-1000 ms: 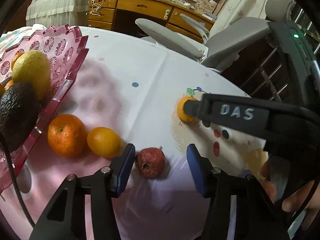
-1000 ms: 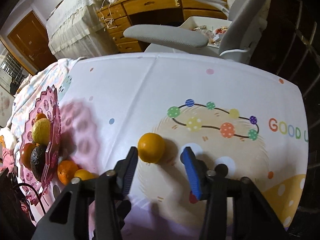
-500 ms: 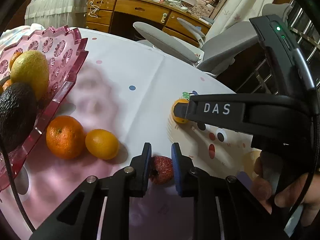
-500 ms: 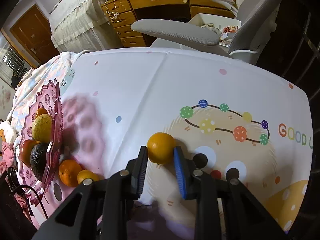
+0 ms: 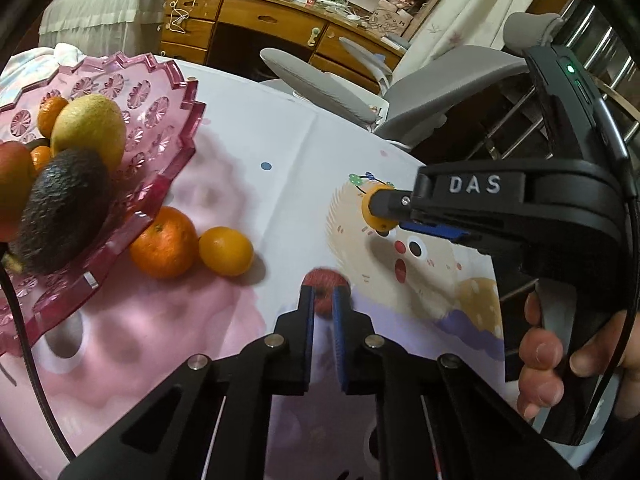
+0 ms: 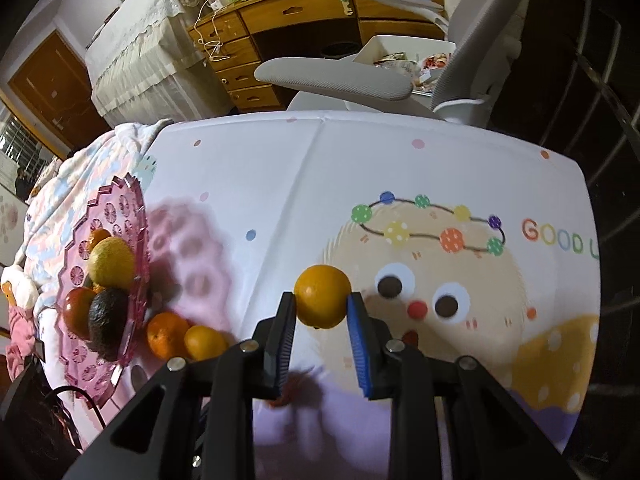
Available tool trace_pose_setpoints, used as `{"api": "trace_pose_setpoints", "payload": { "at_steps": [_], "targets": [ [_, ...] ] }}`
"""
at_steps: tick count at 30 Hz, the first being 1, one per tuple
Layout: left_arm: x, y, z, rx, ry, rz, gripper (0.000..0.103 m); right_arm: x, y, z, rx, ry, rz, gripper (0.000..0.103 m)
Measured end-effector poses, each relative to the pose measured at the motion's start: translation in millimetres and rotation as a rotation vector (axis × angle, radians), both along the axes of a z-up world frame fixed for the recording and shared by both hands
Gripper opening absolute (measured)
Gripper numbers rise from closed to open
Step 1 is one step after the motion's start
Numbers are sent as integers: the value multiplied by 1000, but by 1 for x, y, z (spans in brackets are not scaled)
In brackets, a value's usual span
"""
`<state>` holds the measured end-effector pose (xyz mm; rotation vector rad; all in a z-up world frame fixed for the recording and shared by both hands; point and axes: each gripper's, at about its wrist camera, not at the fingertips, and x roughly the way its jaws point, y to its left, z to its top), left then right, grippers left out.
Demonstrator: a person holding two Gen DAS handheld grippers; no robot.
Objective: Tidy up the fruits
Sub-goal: 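Grasp the small red fruit with the left tool while the right tool grasps the small orange, then carry the red fruit and small orange into the bowl and open both tools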
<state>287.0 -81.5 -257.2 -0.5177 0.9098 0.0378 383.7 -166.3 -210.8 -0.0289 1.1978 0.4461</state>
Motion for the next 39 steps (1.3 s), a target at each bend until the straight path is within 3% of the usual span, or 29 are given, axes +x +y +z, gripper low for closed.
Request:
{"api": "trace_pose_setpoints", "payload": {
  "at_steps": [5,11,17,21,27,39],
  "targets": [
    [-3,0,0,-1,3,-34,9,-19,-11,10,24,4,-46,26],
    [8,-7,-11,-7,28,-45,22,-31,-33,16,38,11,-99,26],
    [23,-16,-15,48,28,-34,26,-30,-54,17,47,17,-140,26],
    [32,-19,-17,82,40,-16,36,-25,-63,18,52,16,-154,26],
    [42,-23,-24,123,64,-14,36,-21,-69,19,67,13,-158,26],
    [42,-22,-27,114,76,-34,30,-22,-78,21,76,13,-189,26]
  ]
}}
